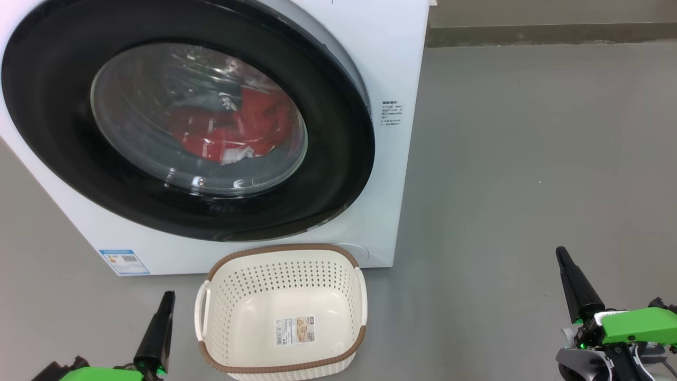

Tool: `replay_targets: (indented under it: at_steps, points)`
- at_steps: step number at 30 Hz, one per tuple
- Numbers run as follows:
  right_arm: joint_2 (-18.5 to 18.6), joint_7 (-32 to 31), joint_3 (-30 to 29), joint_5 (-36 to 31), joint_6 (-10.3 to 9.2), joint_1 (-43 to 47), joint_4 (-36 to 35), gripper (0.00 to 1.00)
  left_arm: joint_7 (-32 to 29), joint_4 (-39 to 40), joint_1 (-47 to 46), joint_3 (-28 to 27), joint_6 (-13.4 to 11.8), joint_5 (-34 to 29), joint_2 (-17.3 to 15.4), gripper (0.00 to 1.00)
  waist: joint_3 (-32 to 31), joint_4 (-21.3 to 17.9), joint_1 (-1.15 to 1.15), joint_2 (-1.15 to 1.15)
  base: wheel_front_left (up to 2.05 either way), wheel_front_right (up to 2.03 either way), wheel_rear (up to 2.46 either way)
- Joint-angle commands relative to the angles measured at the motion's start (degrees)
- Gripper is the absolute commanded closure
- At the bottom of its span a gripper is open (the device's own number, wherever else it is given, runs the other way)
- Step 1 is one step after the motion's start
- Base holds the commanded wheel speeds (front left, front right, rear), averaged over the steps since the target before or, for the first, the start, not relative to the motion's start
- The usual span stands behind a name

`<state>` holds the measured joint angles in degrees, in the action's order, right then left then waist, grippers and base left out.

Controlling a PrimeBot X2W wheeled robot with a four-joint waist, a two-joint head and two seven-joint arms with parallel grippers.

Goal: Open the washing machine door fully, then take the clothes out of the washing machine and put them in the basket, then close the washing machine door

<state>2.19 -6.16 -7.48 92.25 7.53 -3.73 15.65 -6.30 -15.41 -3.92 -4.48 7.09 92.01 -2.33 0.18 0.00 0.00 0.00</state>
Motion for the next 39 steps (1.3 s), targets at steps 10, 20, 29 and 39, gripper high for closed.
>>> replay_targets:
  at_steps: [10,20,29,39]
  points:
    - [0.68,-0.31,0.98,-0.06,-0.04,-2.45,-1.63,1.0,-0.16,1.38,-2.26,-2.01,0.4,0.19,-0.54,1.0,0.0,0.0,0.0,0.0,0.0,0.0,0.0]
    - [-0.9,0.29,0.62,0.01,0.0,1.41,2.36,0.0,0.2,-2.14,1.48,0.41,-0.01,-0.18,0.51,0.0,0.06,0.0,0.0,0.0,0.0,0.0,0.0]
    - [-0.77,1.98,1.37,-1.82,0.0,2.11,1.67,0.0,1.92,-0.99,1.97,0.98,0.03,-2.59,0.13,0.0,0.05,0.09,0.01,0.0,0.0,0.0,0.0]
    - [-0.64,3.5,1.82,-7.91,-0.01,2.63,1.2,0.0,3.46,-0.55,2.36,1.11,0.06,-10.16,0.03,0.0,0.14,0.16,0.0,0.0,0.0,0.0,0.0]
